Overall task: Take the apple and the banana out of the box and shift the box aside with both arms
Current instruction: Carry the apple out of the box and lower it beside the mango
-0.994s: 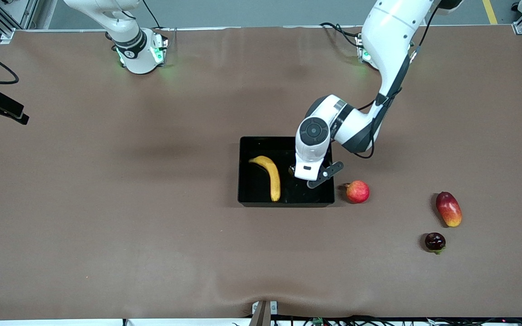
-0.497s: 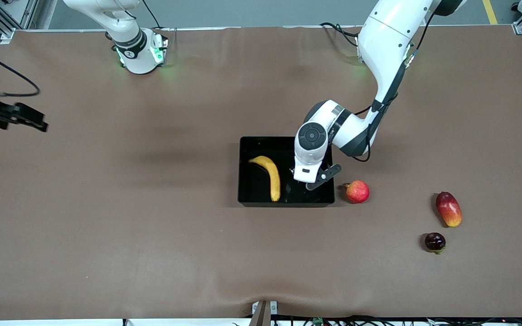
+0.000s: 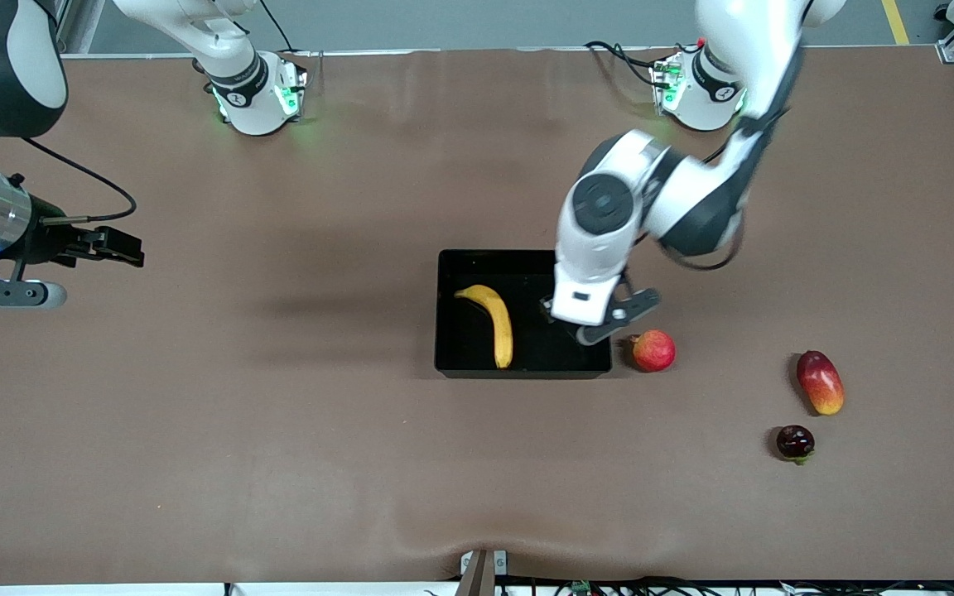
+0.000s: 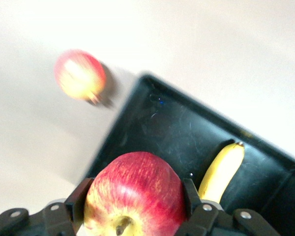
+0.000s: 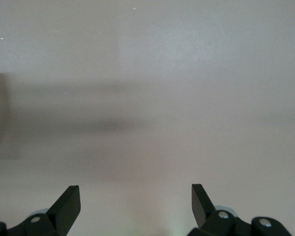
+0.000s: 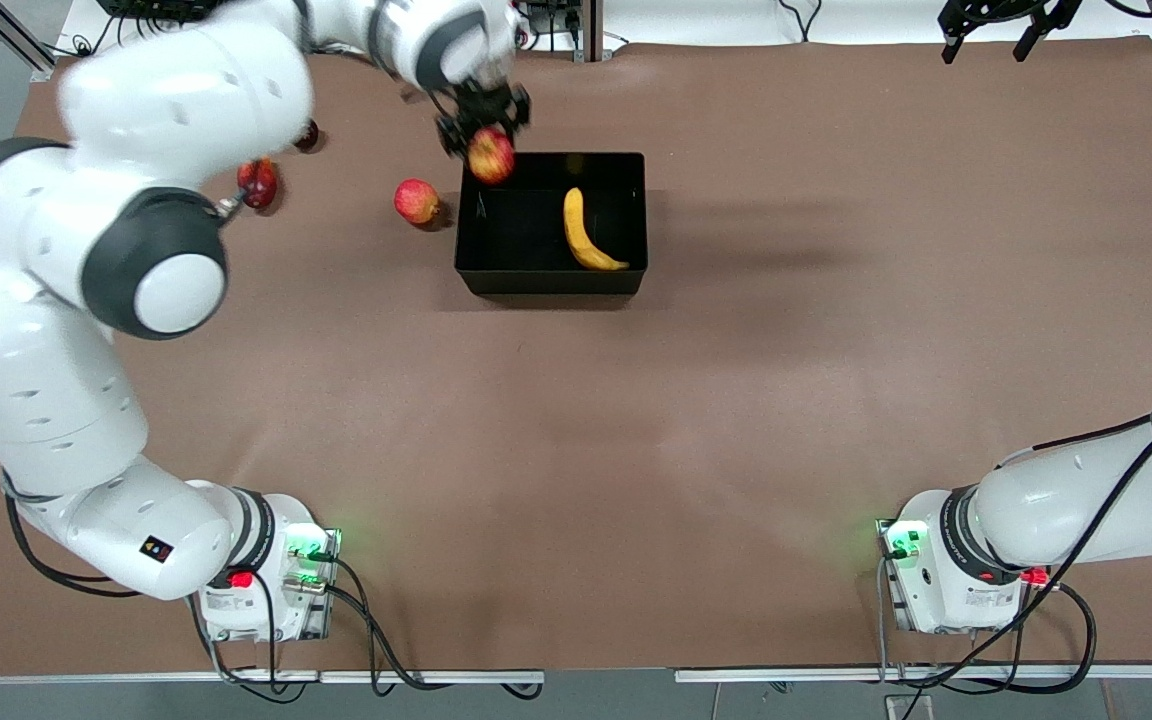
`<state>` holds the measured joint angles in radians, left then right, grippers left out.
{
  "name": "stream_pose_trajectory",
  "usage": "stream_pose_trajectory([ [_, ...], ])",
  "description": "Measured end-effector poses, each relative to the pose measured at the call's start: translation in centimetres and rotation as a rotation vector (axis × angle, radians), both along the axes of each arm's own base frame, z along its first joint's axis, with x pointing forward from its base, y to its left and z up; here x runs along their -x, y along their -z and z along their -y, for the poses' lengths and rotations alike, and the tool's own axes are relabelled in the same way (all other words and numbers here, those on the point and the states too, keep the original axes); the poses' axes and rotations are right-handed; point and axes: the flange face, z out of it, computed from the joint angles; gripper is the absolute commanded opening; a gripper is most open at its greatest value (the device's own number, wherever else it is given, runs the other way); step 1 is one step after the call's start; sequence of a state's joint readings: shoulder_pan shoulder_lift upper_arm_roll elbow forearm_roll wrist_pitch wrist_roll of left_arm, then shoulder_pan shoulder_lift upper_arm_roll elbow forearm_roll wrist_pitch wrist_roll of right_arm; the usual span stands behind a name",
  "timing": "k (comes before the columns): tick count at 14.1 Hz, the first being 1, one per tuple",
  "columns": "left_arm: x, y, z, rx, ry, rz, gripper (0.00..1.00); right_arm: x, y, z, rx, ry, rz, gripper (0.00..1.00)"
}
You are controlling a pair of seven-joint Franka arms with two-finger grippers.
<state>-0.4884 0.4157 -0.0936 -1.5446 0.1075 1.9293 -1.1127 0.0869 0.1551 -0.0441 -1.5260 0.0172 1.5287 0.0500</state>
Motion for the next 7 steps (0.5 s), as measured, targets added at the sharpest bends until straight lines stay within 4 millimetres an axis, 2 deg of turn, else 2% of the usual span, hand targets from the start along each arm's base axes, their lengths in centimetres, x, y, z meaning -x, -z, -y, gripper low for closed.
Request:
stream_pose_trajectory([
  [2, -1.4, -3.9, -4.4, 0.002, 0.016, 0.017, 0.00, -0.3, 1.3, -0.5, -0.024, -0.002, -0.030, 1.00],
  [4, -2.7, -5.4, -9.4, -0.011, 0.049, -0.003, 0.00, -0.8, 4.4, -1.9, -0.031, -0.022, -0.093, 1.00],
  [5, -3.1, -5.2, -11.9, -0.019, 0.062, -0.023, 0.00, -1.3, 5.9, -2.8, -0.028, -0.035, -0.116, 1.00],
  [7, -3.8, -3.2, -17.0, -0.034, 0.079, -0.082, 0.00, -1.9, 7.7, -3.8, -0.025, -0.049, -0.127, 1.00],
])
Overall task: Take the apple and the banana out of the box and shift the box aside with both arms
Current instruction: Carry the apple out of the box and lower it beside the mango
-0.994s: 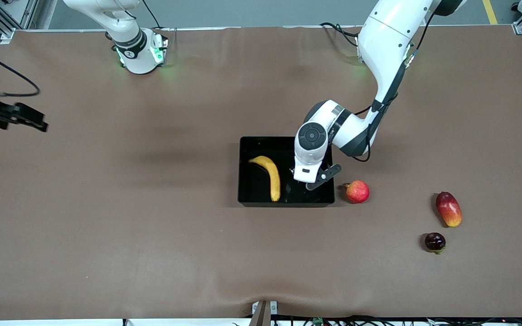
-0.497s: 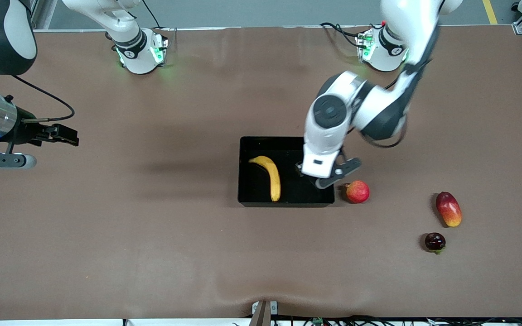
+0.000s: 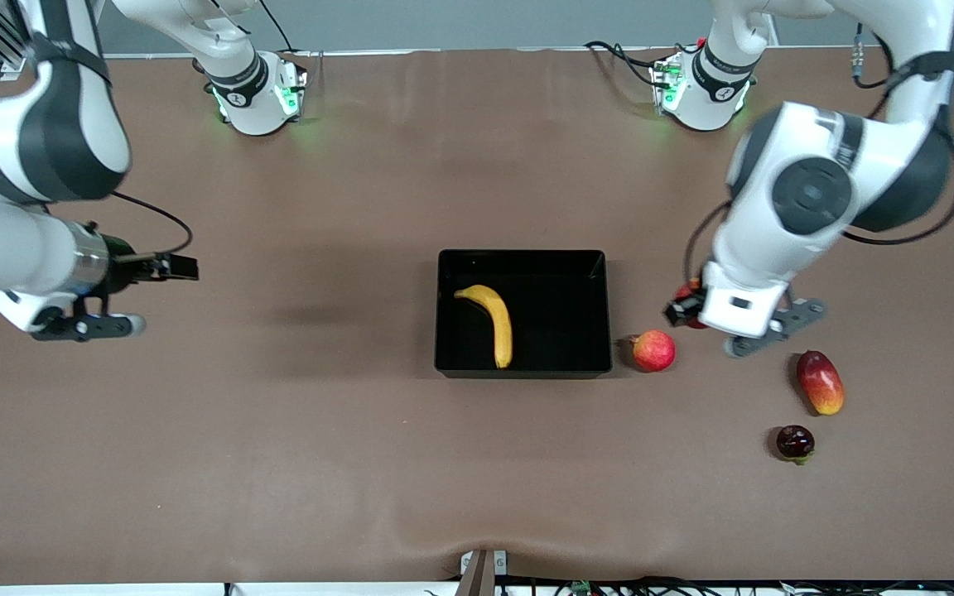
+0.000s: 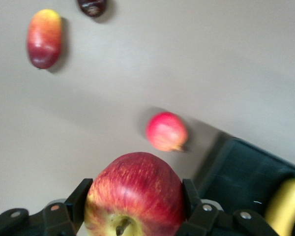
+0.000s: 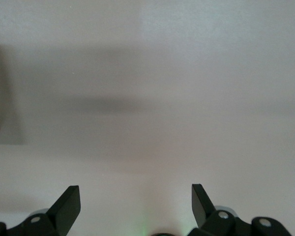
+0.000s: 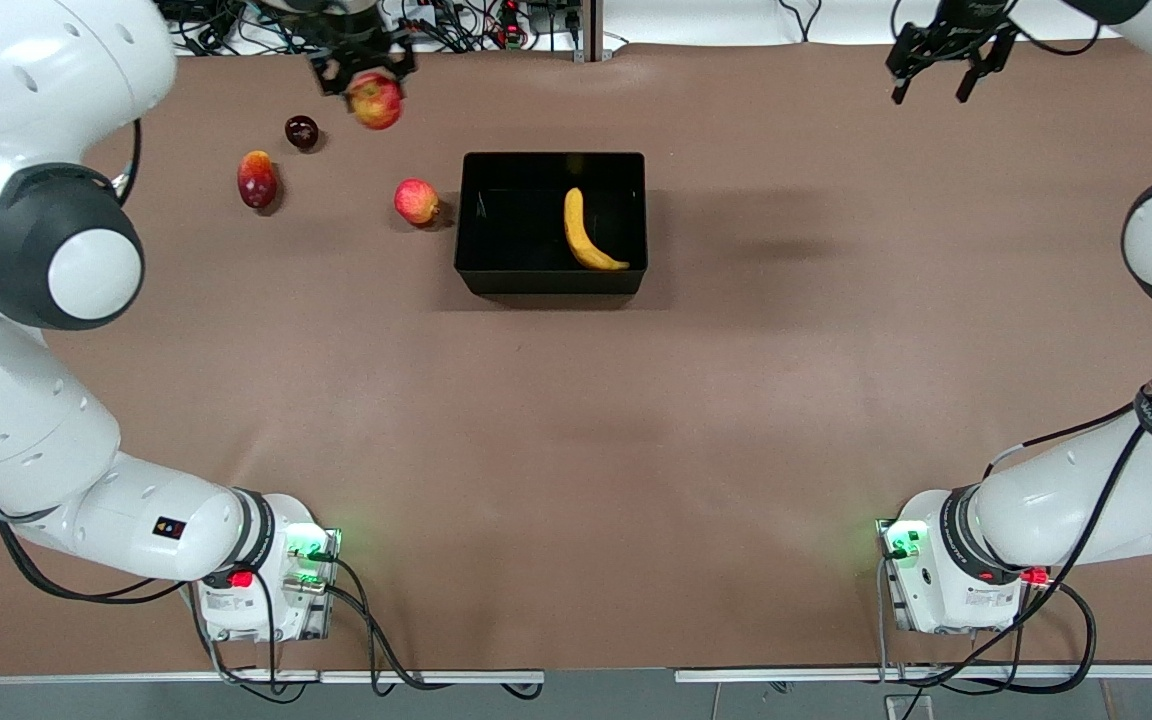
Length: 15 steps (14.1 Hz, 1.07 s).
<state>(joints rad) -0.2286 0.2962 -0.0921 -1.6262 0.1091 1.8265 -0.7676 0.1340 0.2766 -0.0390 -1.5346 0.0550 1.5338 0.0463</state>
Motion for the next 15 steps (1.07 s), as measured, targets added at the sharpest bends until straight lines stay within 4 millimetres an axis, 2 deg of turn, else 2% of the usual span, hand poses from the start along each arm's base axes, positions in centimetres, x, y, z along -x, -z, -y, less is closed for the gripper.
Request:
stream_pose_trajectory([
  [3, -0.4, 4.1, -8.6, -0.005, -0.006, -0.090, 0.00, -0.5, 0.0, -0.1, -0.003, 0.001, 0.032, 1.00],
  [4, -0.2, 5.5, -10.6, -0.002, -0.018, -0.103, 0.00, -0.7, 0.0, -0.1, -0.004, 0.002, 0.045, 1.00],
  [5, 0.1, 6.9, -11.8, 0.000, -0.027, -0.111, 0.00, -0.9, -0.1, -0.2, -0.006, 0.002, 0.061, 1.00],
  [7, 1.0, 9.6, -12.7, 0.003, -0.036, -0.120, 0.00, -1.1, -0.3, -0.3, -0.017, 0.004, 0.076, 1.00],
  [12, 2.4, 16.6, -13.5, 0.021, -0.039, -0.111, 0.00, -1.1, -0.3, -0.6, -0.049, 0.013, 0.074, 1.00],
  [15, 3.0, 19.9, -14.5, 0.033, -0.052, -0.105, 0.00, -1.1, -0.3, -0.7, -0.050, 0.012, 0.074, 1.00],
])
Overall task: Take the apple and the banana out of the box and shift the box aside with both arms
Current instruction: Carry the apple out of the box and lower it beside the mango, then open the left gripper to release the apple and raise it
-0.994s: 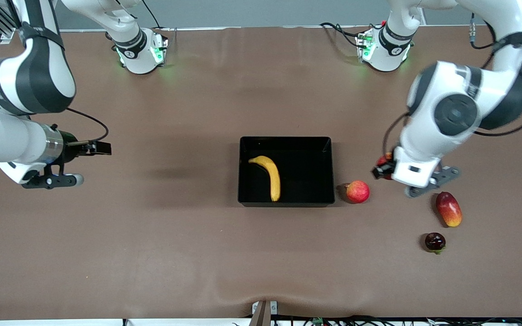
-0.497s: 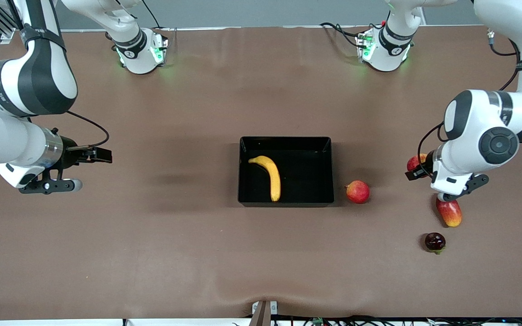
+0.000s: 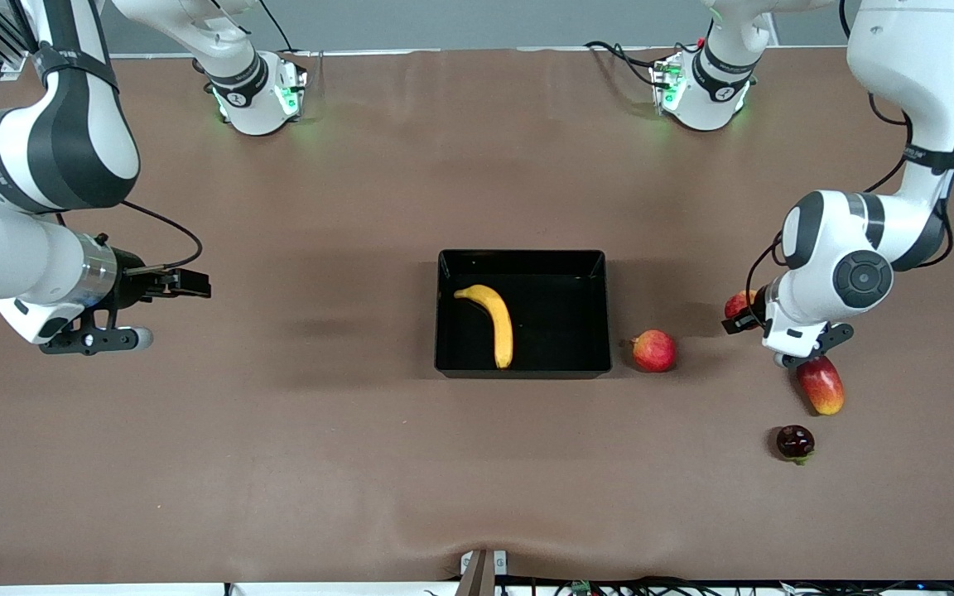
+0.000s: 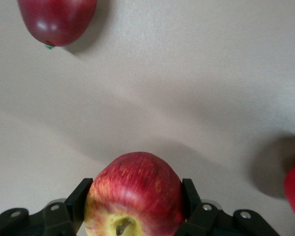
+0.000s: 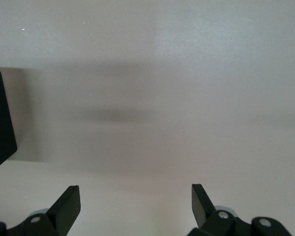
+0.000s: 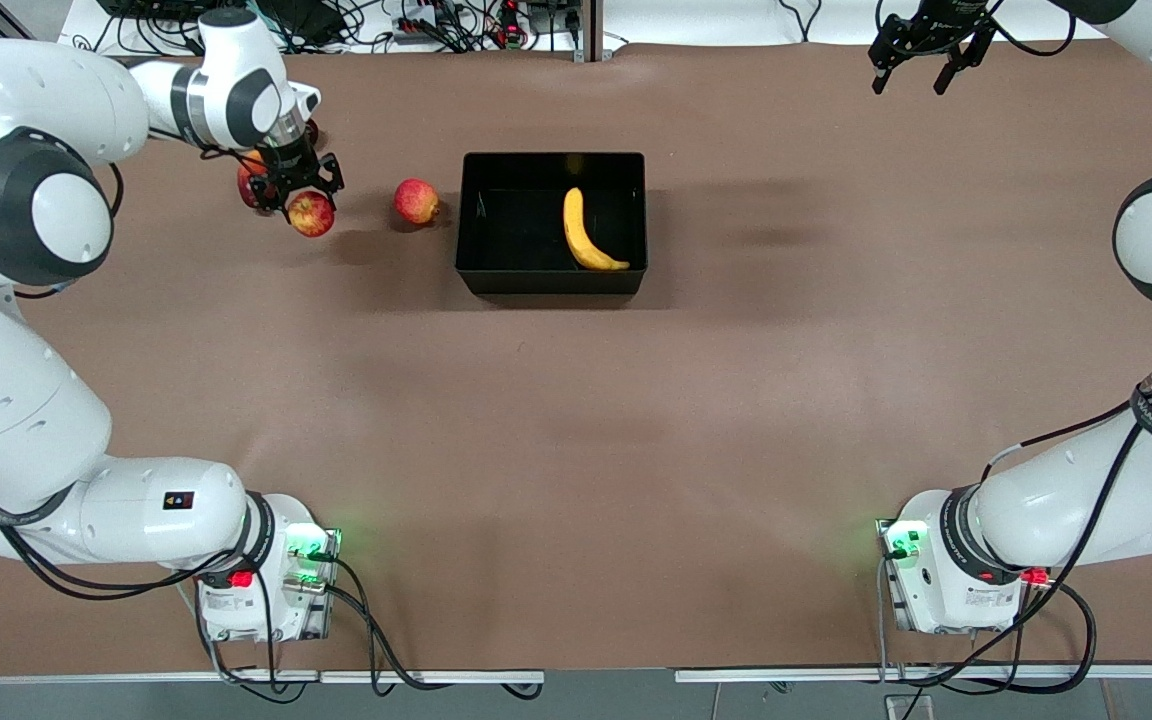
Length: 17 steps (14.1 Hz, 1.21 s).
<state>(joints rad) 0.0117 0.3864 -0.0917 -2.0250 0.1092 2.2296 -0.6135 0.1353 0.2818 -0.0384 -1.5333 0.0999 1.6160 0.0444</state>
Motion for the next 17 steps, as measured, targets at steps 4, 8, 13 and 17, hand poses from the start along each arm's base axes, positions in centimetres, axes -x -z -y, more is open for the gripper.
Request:
stream_pose_trajectory([
  [4, -0.2, 2.3, 0.0, 0.008, 0.005, 0.023, 0.00, 0.0, 0.0, 0.0, 0.000, 0.000, -0.001, 1.00],
  [8, -1.9, 3.7, -2.5, -0.019, 0.012, 0.070, 0.00, 0.0, 0.0, 0.0, -0.001, -0.001, -0.002, 1.00],
  [13, -5.8, 2.8, -2.1, -0.009, 0.011, 0.133, 0.00, 0.0, 0.0, 0.0, -0.001, -0.001, -0.003, 1.00],
  [17, -8.2, 1.6, 0.4, 0.002, 0.041, 0.181, 0.00, 0.0, 0.1, 0.0, -0.002, -0.007, -0.002, 1.00],
])
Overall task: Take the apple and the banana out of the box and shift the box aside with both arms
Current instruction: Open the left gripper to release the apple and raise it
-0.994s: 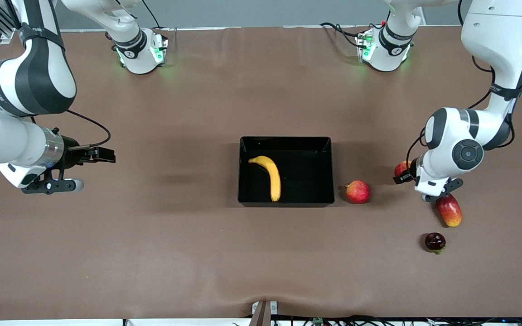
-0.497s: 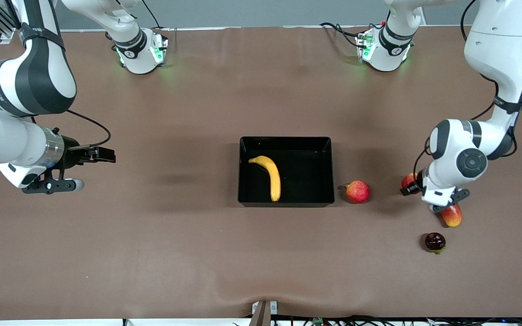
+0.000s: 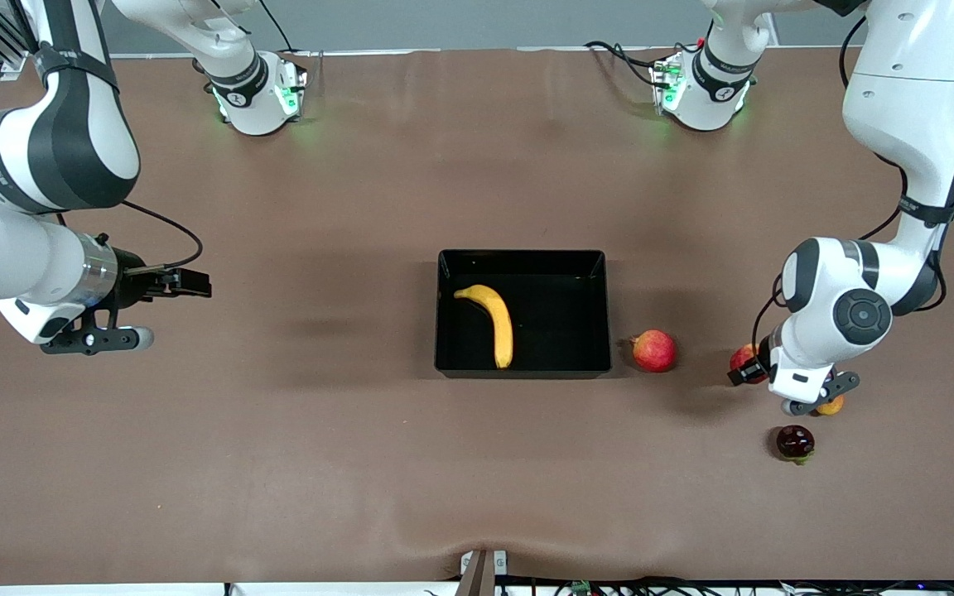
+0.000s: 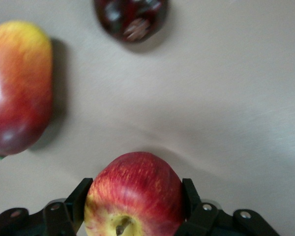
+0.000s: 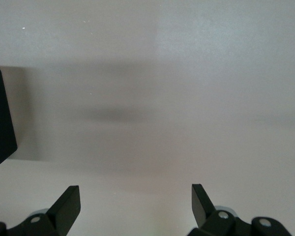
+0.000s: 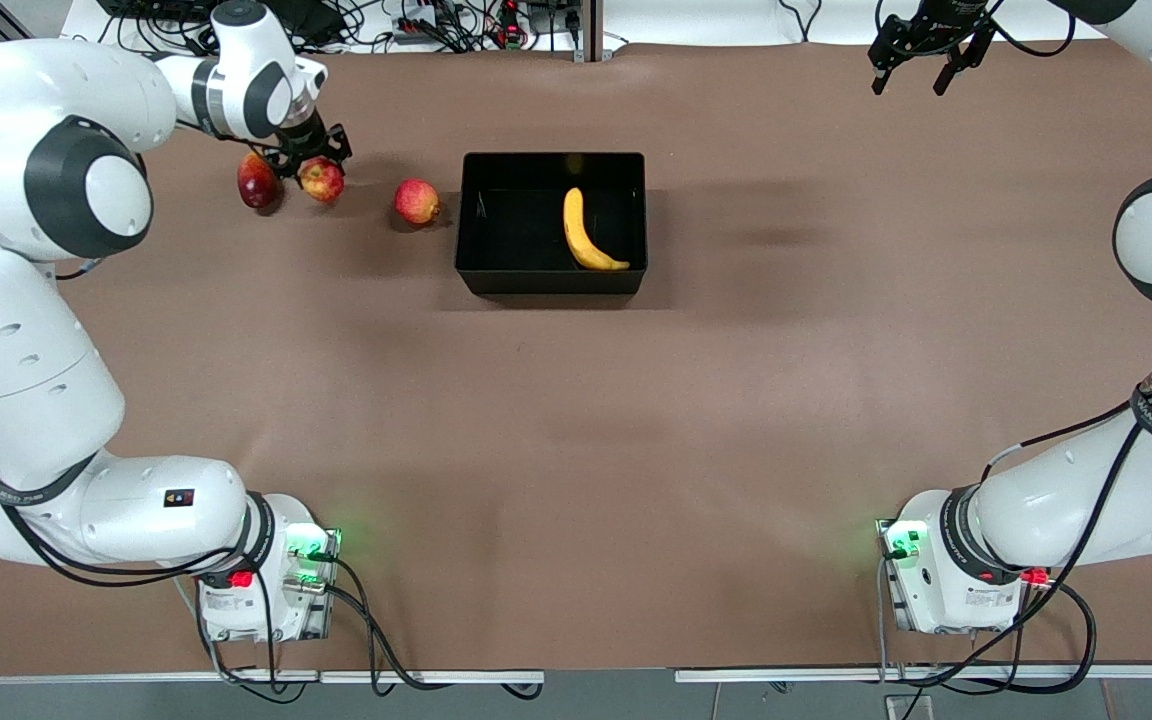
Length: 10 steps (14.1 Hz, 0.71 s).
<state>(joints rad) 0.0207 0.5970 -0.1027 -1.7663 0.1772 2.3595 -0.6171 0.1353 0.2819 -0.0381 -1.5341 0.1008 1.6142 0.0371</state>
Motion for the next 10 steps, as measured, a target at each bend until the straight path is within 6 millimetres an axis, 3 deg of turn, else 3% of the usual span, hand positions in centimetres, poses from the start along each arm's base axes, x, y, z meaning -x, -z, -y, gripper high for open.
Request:
stream_pose_trajectory([
  [4, -2.9, -0.2, 2.8, 0.005, 0.029, 0.024, 0.00, 0.0, 0.0, 0.0, -0.002, -0.008, 0.000, 1.00],
  [6, -3.1, 1.2, 4.5, 0.005, 0.051, 0.007, 0.03, 0.0, 0.0, 0.0, -0.002, -0.009, -0.002, 1.00],
  [7, -3.0, 2.3, 5.0, 0.005, 0.056, -0.007, 0.24, 0.0, 0.1, 0.0, -0.002, -0.009, -0.002, 1.00],
  [8, -3.1, 2.6, 5.1, 0.004, 0.056, -0.010, 0.93, 0.0, 0.1, 0.0, -0.002, -0.009, -0.002, 1.00],
  [9, -3.2, 2.5, 5.0, 0.004, 0.055, -0.012, 1.00, 0.0, 0.1, 0.0, -0.002, -0.009, -0.003, 1.00],
  [10, -3.3, 2.6, 4.9, 0.003, 0.053, -0.012, 1.00, 0.0, 0.1, 0.0, -0.002, -0.009, -0.003, 1.00],
])
